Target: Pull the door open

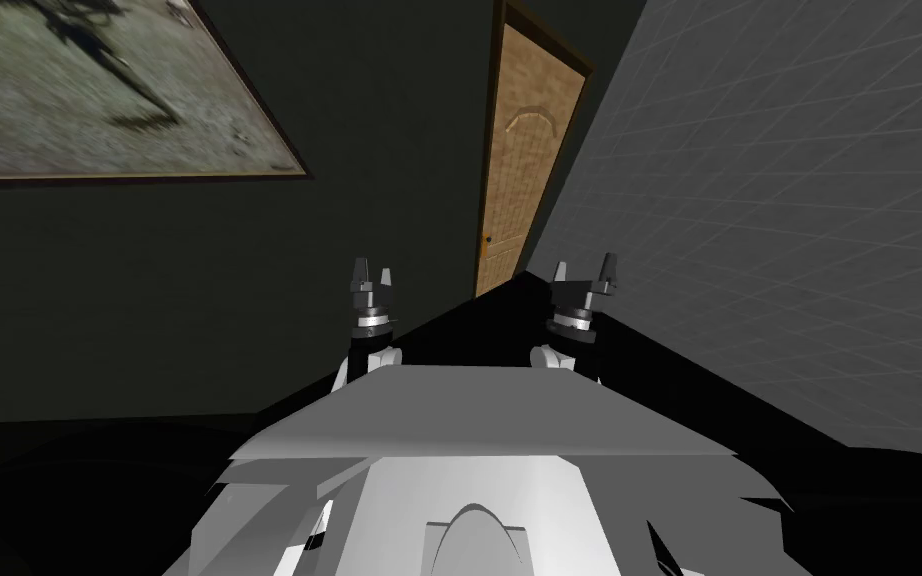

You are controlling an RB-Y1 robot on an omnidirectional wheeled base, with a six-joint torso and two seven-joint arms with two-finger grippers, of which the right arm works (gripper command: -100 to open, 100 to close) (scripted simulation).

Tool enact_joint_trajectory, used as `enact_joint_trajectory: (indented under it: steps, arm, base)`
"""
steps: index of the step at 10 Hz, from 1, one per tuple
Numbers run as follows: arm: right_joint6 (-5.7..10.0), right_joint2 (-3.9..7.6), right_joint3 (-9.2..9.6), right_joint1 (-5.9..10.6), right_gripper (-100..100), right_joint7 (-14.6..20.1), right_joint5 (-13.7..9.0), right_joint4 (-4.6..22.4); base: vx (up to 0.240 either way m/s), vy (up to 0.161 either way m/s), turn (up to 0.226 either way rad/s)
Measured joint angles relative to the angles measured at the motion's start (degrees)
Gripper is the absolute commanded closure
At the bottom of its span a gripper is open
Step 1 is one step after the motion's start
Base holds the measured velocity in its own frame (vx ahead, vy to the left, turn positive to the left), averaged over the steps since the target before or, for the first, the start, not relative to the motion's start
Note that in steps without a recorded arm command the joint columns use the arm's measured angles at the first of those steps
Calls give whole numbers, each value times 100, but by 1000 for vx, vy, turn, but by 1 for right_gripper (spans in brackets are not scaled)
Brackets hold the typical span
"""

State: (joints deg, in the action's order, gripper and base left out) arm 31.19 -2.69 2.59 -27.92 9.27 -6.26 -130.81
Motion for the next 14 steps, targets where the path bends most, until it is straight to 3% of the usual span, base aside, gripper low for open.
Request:
enact_joint_trajectory:
  steps: [5, 9, 14]
  arm:
    - [8, 342, 280, 308, -100, 557, -391, 558]
    - [-41, 534, 516, 689, -100, 973, -682, 1086]
    - [-112, 783, 768, 1020, -100, 1494, -1050, 1577]
  base:
    - [153, -74, 58]
    - [118, -68, 63]
    - [94, -60, 53]
